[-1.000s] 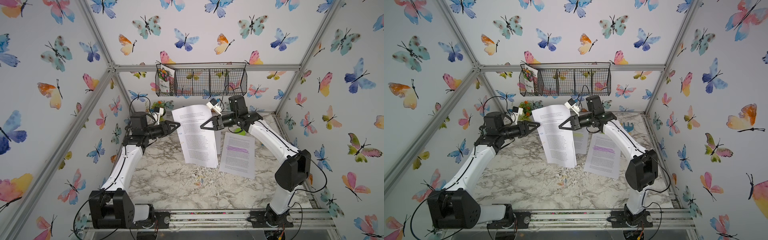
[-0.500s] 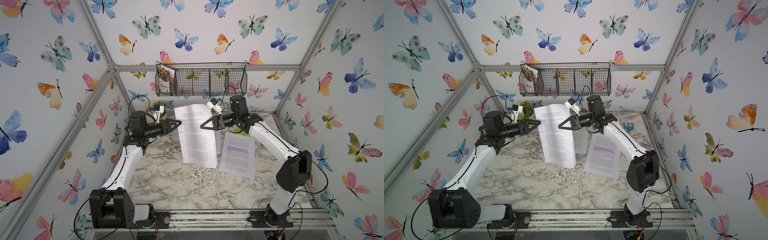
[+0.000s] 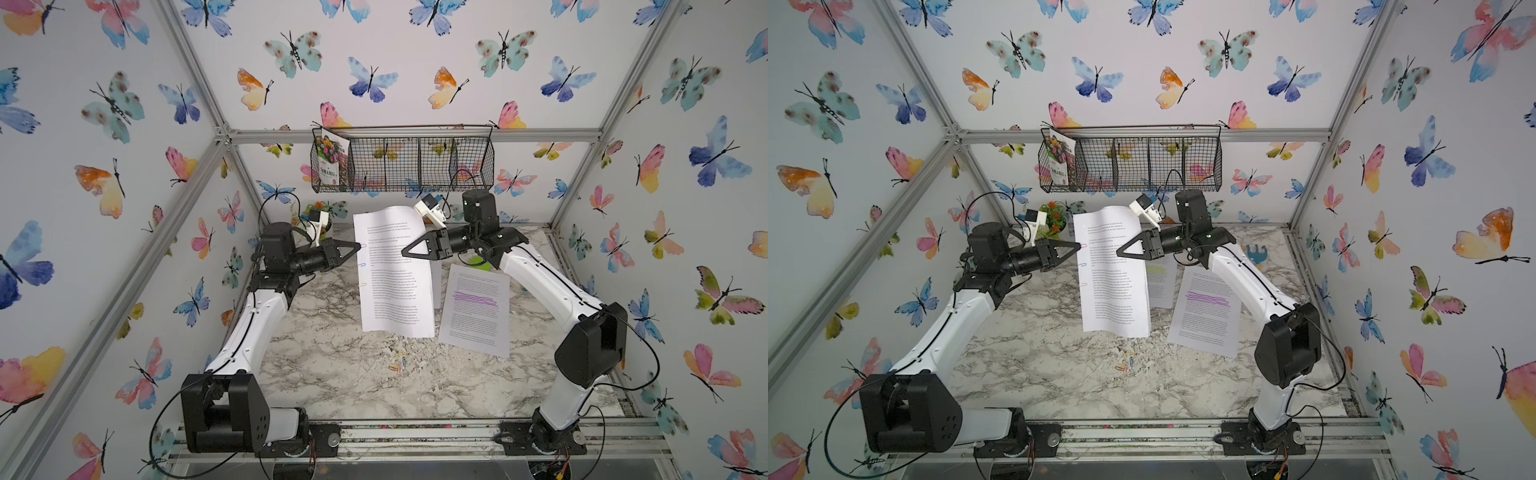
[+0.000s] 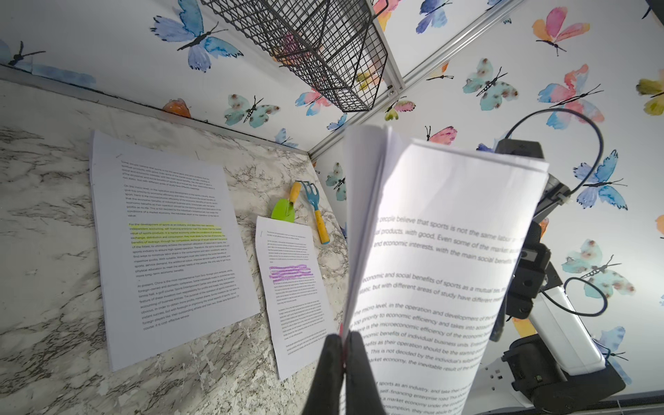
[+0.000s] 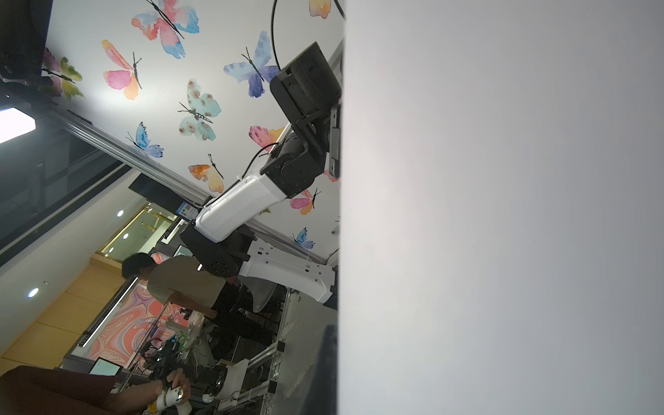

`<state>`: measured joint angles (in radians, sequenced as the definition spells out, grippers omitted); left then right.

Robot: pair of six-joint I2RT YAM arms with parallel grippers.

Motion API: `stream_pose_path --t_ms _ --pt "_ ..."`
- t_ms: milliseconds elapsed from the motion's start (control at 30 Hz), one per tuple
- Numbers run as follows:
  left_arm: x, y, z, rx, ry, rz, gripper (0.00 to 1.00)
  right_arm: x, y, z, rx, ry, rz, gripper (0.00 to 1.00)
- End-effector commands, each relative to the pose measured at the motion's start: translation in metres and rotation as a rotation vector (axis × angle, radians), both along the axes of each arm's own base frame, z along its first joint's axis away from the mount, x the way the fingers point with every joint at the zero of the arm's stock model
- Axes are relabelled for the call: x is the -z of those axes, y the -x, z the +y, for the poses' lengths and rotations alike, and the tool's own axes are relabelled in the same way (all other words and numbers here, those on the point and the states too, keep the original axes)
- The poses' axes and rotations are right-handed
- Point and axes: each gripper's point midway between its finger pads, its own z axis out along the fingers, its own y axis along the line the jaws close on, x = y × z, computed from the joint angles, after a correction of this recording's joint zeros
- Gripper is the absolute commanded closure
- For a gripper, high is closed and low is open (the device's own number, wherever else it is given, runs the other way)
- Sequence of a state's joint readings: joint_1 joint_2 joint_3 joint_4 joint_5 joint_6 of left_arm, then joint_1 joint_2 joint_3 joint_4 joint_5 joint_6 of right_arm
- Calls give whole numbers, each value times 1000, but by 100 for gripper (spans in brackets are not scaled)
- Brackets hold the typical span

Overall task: Unclip the paperclips from the documents
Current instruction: Remove the paper clip from the document.

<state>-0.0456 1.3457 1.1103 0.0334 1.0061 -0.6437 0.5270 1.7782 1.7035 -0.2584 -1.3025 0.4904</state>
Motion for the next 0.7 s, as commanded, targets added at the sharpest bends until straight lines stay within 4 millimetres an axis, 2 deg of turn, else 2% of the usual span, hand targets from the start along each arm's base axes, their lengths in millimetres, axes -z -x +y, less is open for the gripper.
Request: stream_pose_path --t_ms 0,133,267,433,533,667 --pt "1 -3 4 -21 -22 -33 100 -16 13 -6 -25 -32 -32 98" --pt "10 -3 11 -65 -84 -30 100 -15 10 -7 -7 -19 -44 98" --pt "18 -7 28 -133 -106 -8 100 -8 0 -10 36 19 -60 98" --pt "26 -8 47 -193 -119 16 100 -5 -20 -30 113 26 -72 98" --pt "28 -7 53 -213 -141 14 100 -2 -26 -39 131 32 -69 98" --pt "30 -5 56 -220 -146 19 100 1 -25 -42 135 37 -62 98"
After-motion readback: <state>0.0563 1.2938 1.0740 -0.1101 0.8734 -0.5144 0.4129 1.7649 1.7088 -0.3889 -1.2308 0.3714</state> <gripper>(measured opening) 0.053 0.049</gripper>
